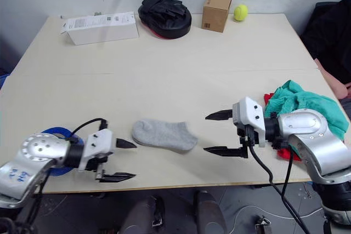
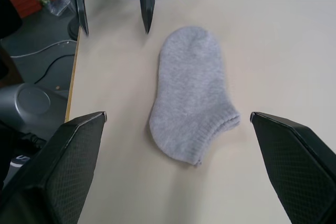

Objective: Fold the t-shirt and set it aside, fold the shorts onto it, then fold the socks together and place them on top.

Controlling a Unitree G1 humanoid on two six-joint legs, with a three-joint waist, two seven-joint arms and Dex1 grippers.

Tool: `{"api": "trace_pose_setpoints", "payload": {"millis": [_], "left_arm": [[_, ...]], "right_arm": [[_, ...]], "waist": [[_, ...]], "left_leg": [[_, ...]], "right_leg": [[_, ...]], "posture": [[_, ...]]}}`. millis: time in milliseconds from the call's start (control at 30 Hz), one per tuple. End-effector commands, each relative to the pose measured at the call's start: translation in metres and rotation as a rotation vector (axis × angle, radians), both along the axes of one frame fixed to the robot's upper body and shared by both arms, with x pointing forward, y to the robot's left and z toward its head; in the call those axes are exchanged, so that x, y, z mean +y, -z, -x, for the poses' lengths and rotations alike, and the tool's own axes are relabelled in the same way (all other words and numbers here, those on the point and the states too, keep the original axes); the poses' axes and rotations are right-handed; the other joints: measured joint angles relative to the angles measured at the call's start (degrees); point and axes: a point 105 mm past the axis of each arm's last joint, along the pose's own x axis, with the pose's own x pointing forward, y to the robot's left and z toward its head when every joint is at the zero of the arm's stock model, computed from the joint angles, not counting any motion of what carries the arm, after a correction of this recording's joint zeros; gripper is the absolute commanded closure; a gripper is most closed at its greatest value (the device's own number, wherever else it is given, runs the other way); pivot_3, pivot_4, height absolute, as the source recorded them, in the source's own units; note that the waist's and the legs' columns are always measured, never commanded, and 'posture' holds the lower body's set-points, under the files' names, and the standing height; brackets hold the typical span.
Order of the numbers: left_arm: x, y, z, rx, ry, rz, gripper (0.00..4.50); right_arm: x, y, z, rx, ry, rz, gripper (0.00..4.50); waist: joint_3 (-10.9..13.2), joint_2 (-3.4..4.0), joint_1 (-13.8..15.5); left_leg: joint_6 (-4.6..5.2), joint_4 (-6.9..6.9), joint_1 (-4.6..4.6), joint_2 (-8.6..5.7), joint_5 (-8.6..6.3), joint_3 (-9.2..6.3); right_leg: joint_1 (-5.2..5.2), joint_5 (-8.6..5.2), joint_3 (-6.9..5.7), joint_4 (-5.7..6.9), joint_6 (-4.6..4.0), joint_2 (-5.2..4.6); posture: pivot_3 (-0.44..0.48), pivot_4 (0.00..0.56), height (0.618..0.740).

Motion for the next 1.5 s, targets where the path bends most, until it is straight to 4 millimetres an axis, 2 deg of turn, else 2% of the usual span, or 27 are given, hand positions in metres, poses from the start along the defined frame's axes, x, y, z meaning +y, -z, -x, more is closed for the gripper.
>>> {"api": "trace_pose_setpoints", "payload": {"millis": [33,100,200,233,267,367,467,633,800,900,1067,1100,1300,1500], "left_arm": [[0.021,-0.020,-0.011,-0.057,-0.064,0.033,0.39],[0.024,-0.036,-0.024,-0.084,-0.106,0.097,0.89],[0.015,-0.051,-0.039,-0.121,-0.086,0.147,1.84],[0.009,-0.053,-0.041,-0.126,-0.052,0.148,2.14],[0.001,-0.053,-0.044,-0.135,-0.015,0.144,2.52],[-0.023,-0.053,-0.054,-0.144,0.069,0.162,3.39],[-0.048,-0.048,-0.061,-0.142,0.152,0.171,4.39],[-0.071,-0.023,-0.074,-0.113,0.218,0.124,4.45],[-0.070,0.005,-0.085,-0.115,0.223,0.028,4.50],[-0.066,0.021,-0.096,-0.125,0.189,-0.045,4.50],[-0.065,0.037,-0.095,-0.127,0.226,-0.105,4.50],[-0.065,0.037,-0.094,-0.128,0.230,-0.103,4.50],[-0.073,0.035,-0.094,-0.139,0.243,-0.080,4.50],[-0.077,0.035,-0.088,-0.148,0.258,-0.069,4.50]], "right_arm": [[0.004,-0.004,-0.005,-0.035,-0.011,-0.003,0.93],[0.008,-0.003,-0.006,-0.032,-0.019,-0.006,1.65],[0.013,0.001,-0.006,-0.022,-0.029,-0.011,2.71],[0.014,0.001,-0.005,-0.018,-0.036,-0.013,3.04],[0.015,0.002,-0.003,-0.014,-0.040,-0.016,3.44],[0.017,0.004,0.000,-0.011,-0.042,-0.018,4.40],[0.015,0.008,0.004,-0.015,-0.019,-0.014,4.50],[0.007,0.016,0.013,0.054,0.058,-0.016,4.50],[0.004,0.024,0.029,0.119,0.101,0.002,2.99],[0.001,0.029,0.032,0.145,0.143,0.009,1.92],[-0.001,0.034,0.033,0.240,0.215,-0.009,0.17],[-0.002,0.036,0.032,0.258,0.230,-0.009,0.02],[-0.005,0.051,0.033,0.495,0.325,-0.052,0.02],[0.001,0.062,0.021,0.754,0.448,-0.159,0.02]], "waist": [[0.00,0.01,-0.05],[0.01,0.01,0.11],[0.01,0.01,0.20],[0.01,0.01,0.15],[0.00,0.01,0.12],[0.00,0.02,0.17],[0.00,0.02,0.27],[0.01,0.01,0.22],[0.01,0.01,0.11],[0.01,0.01,0.23],[-0.02,-0.02,0.26],[-0.02,-0.02,0.27],[-0.07,0.01,0.36],[-0.10,0.02,0.35]], "left_leg": [[-0.01,-0.02,0.01,0.01,-0.01,0.00],[-0.03,-0.06,0.00,0.03,-0.01,-0.02],[-0.10,-0.05,-0.08,0.05,0.01,-0.15],[-0.09,-0.07,-0.08,0.03,0.02,-0.18],[-0.10,-0.07,-0.10,0.02,0.01,-0.17],[-0.12,-0.09,-0.15,0.03,-0.03,-0.13],[-0.12,-0.03,-0.22,0.06,-0.04,-0.16],[-0.10,0.13,-0.23,0.06,-0.03,-0.15],[-0.05,0.21,-0.16,0.08,0.03,-0.10],[-0.03,0.23,-0.14,0.08,0.06,-0.17],[0.03,0.32,-0.10,0.02,0.10,-0.29],[0.05,0.35,-0.09,0.02,0.11,-0.31],[0.09,0.34,-0.05,0.04,0.17,-0.44],[0.10,0.31,-0.08,0.00,0.19,-0.48]], "right_leg": [[0.00,-0.01,0.00,-0.01,-0.03,0.00],[-0.03,-0.19,-0.06,0.00,-0.36,0.00],[-0.02,-0.18,-0.34,0.01,-0.34,-0.05],[0.00,-0.13,-0.38,0.03,-0.25,-0.07],[0.00,0.13,-0.40,0.03,0.22,-0.07],[-0.01,0.18,-0.61,0.01,0.32,-0.06],[-0.04,0.18,-0.86,0.02,0.34,0.00],[-0.03,0.20,-0.95,0.10,0.42,0.09],[-0.02,0.25,-0.94,0.19,0.50,0.12],[0.03,0.25,-0.94,0.21,0.50,0.09],[0.24,0.27,-0.90,0.19,0.52,-0.06],[0.26,0.28,-0.90,0.19,0.51,-0.06],[0.33,0.30,-0.95,0.20,0.43,-0.10],[0.34,0.31,-0.96,0.16,0.41,-0.26]], "posture": [[0.000,0.150,0.740],[0.000,0.150,0.740],[0.000,0.150,0.740],[0.000,0.150,0.740],[0.000,0.150,0.740],[0.000,0.150,0.740],[0.000,0.150,0.740],[0.000,0.150,0.740],[0.000,0.150,0.740],[0.000,0.150,0.740],[0.000,0.150,0.740],[0.000,0.150,0.740],[0.000,0.150,0.740],[0.000,0.150,0.740]]}}
